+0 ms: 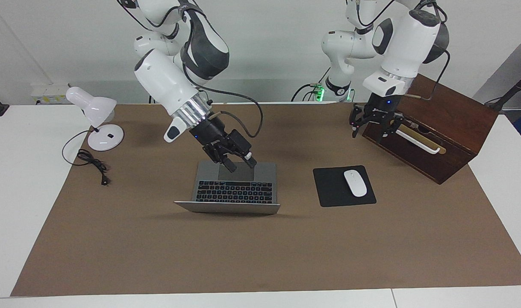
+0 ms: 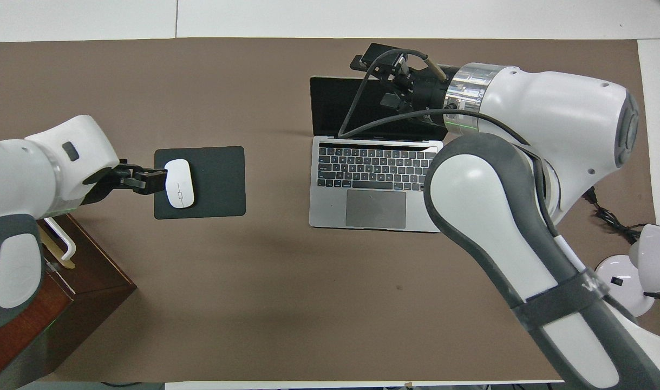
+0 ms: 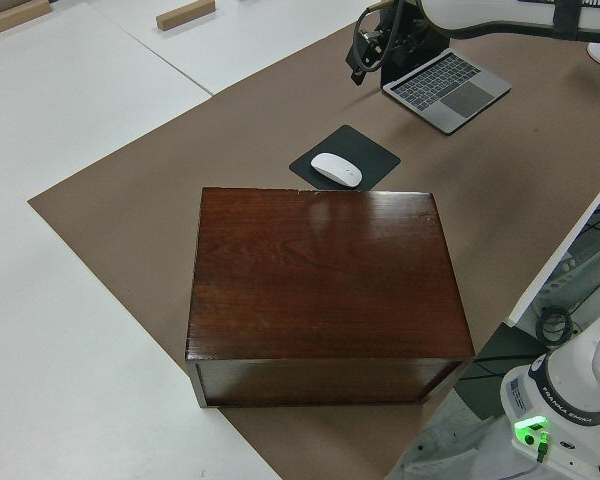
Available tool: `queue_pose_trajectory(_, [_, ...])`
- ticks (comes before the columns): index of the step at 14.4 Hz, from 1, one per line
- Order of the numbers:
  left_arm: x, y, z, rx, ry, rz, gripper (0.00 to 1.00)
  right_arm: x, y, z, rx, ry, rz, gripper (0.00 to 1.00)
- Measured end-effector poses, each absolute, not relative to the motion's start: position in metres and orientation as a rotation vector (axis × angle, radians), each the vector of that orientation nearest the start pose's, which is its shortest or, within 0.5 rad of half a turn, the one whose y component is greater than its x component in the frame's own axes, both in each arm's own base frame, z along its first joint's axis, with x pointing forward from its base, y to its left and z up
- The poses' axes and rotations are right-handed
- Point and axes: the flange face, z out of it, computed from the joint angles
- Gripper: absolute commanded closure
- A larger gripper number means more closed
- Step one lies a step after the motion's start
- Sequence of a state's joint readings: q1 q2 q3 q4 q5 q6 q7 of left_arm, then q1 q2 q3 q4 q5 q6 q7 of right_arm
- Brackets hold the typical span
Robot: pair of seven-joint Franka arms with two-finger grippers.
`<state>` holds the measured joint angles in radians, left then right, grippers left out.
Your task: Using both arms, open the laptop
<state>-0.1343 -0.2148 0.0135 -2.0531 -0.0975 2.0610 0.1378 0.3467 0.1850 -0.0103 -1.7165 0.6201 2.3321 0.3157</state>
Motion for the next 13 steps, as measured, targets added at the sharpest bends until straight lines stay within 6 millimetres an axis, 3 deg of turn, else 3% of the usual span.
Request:
queue_pose_trajectory(2, [0.511, -0.044, 0.558, -3.194, 0.287, -0.373, 0.00, 0.607, 0.211, 0.527, -2.575, 0.271, -0.236, 0.00])
queue_pose_trajectory(5, [0.511, -0.030, 0.577, -3.192, 0.247, -0.400, 0.00, 0.592, 0.187, 0.537, -2.719, 0.131, -0.118, 0.00])
queue_pose_trajectory(9, [0.507, -0.012, 0.628, -3.185, 0.110, -0.315, 0.00, 0.564, 0.160, 0.555, -2.825, 0.074, 0.066, 0.00])
queue_pose_trajectory(11, [0.509, -0.012, 0.653, -3.184, 0.026, -0.272, 0.00, 0.550, 0.135, 0.564, -2.878, 0.081, 0.167, 0.00])
queue_pose_trajectory(13, [0.513, -0.015, 0.665, -3.190, 0.007, -0.186, 0.00, 0.538, 0.111, 0.575, -2.970, 0.079, 0.215, 0.00])
